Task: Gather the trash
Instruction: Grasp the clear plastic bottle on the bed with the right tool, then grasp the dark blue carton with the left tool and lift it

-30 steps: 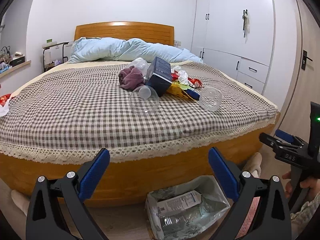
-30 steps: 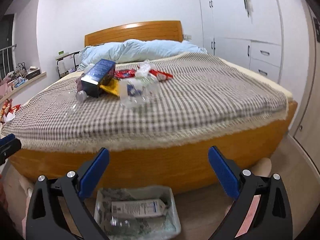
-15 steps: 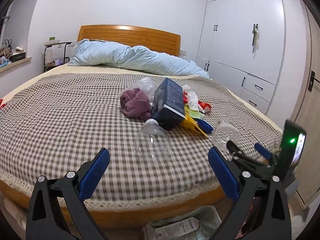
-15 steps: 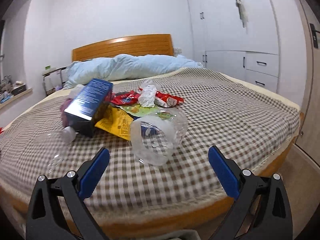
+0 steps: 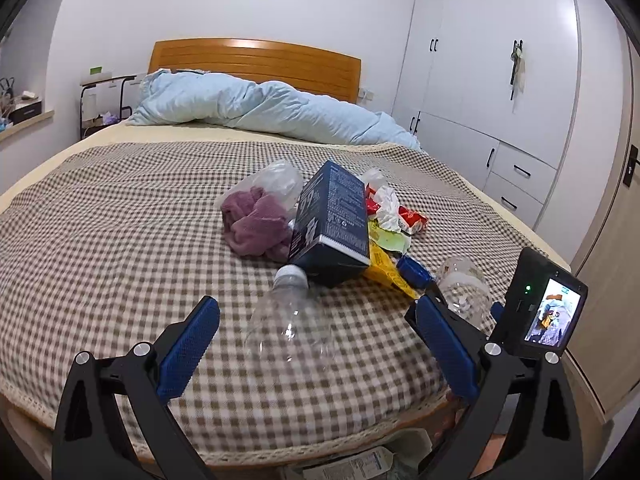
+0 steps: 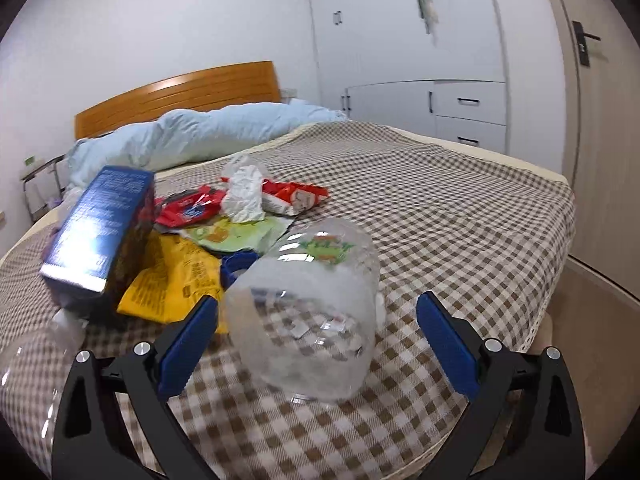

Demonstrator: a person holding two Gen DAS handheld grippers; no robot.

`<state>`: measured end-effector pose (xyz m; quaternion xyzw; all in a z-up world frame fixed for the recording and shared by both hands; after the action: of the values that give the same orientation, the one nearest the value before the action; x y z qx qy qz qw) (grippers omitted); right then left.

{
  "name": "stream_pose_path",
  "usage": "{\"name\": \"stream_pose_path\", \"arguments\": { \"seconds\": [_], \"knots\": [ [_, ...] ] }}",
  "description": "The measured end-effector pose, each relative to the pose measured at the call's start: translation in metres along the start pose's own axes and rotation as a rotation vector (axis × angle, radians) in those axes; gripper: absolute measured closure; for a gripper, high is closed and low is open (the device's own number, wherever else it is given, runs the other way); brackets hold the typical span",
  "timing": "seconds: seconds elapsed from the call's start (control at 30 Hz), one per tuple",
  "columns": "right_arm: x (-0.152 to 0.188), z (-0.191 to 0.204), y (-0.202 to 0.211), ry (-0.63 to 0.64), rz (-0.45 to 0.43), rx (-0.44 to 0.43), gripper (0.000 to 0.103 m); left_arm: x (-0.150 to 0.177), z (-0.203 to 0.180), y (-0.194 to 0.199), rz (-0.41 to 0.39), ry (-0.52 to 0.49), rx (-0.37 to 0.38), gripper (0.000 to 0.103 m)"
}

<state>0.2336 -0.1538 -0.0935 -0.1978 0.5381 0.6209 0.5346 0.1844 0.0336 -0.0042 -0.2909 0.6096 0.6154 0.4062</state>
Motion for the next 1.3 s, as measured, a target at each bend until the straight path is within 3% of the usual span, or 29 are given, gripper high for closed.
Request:
{"name": "stream_pose_path", "arguments": {
  "seconds": [0.07, 0.1, 0.13, 0.47, 0.7, 0.93, 1.3],
  "knots": [
    [-0.003, -0.003, 0.001, -0.011, -0.001, 0.004, 0.015, -0.002, -0.001, -0.004, 0.009, 0.005, 0.007, 0.008],
    [-0.002, -0.003, 0.0, -0.011, 0.006, -0.004, 0.039, -0.003, -0.003, -0.006, 0.013, 0.007, 0.012, 0.008],
    [-0.001, -0.004, -0.001, -0.011, 0.015, 0.001, 0.042, -0.005, -0.004, -0.009, 0.019, 0.006, 0.012, 0.008],
    [-0.01, -0.027, 0.002, -0.079, 0.041, -0.077, 0.047, -0.019, -0.017, -0.029, 0.062, -0.034, -0.018, 0.008],
    [-0.025, -0.049, 0.008, -0.135, 0.013, -0.116, 0.047, -0.028, -0.033, -0.044, 0.1, -0.092, -0.051, 0.008],
    [-0.033, -0.068, 0.015, -0.154, -0.017, -0.138, 0.047, -0.038, -0.053, -0.069, 0.159, -0.227, -0.163, 0.008],
    [-0.039, -0.101, 0.019, -0.178, -0.037, -0.132, 0.047, -0.042, -0.056, -0.112, 0.257, -0.282, -0.291, 0.011]
  ]
}}
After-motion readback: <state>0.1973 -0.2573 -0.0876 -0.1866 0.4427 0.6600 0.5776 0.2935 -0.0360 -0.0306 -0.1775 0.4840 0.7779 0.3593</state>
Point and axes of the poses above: each gripper's, at about its wrist camera, not at the fingertips, and y roughly against the way its jaws point, z to its left, x to its underside, the point moved 2 cm from there along -y, roughly the way its jaws point, and after that the axes turned 15 degrees about -y, right-handed, at the moved point
